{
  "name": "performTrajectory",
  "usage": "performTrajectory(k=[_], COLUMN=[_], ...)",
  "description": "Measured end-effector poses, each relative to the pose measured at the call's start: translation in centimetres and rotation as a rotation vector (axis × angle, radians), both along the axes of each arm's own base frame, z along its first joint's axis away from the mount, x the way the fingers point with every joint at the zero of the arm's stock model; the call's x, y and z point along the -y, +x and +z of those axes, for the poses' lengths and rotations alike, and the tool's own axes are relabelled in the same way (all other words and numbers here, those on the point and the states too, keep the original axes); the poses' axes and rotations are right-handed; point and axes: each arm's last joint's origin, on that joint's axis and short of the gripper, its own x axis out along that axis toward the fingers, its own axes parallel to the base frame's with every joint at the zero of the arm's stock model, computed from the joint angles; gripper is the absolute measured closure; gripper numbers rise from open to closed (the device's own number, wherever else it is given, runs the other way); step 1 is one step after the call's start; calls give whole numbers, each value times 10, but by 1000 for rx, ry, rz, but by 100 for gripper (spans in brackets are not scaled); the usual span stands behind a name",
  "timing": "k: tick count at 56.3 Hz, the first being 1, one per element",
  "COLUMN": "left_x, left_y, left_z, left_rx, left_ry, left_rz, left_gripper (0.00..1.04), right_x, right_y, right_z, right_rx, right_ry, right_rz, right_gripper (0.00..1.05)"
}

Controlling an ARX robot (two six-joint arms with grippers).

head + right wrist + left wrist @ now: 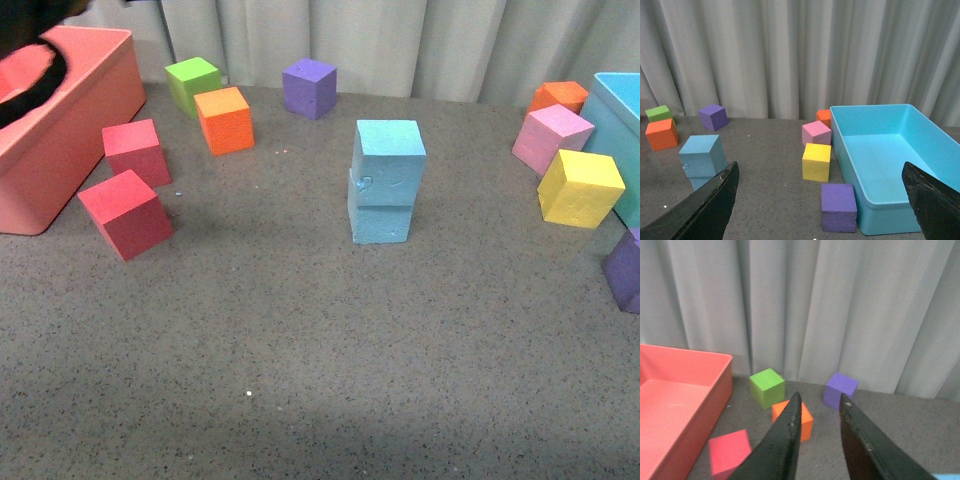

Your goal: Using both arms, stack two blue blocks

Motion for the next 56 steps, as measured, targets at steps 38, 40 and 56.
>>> performTrajectory(k=[38, 40, 56], left_x=[-89, -90, -105], left_y=[-120, -123, -146], left_z=[-20, -20, -19], left_rx=[-46, -47, -46], left_ry=[35, 35, 35], left_rz=[-14, -12, -28], left_gripper=[101, 101, 101], right_x=[0, 0, 0], right_y=[0, 0, 0], right_z=[0, 0, 0], right_rx=[0, 0, 0], right_ry=[0, 0, 0], right_rz=[-1, -1, 0], right_gripper=[10, 10, 10])
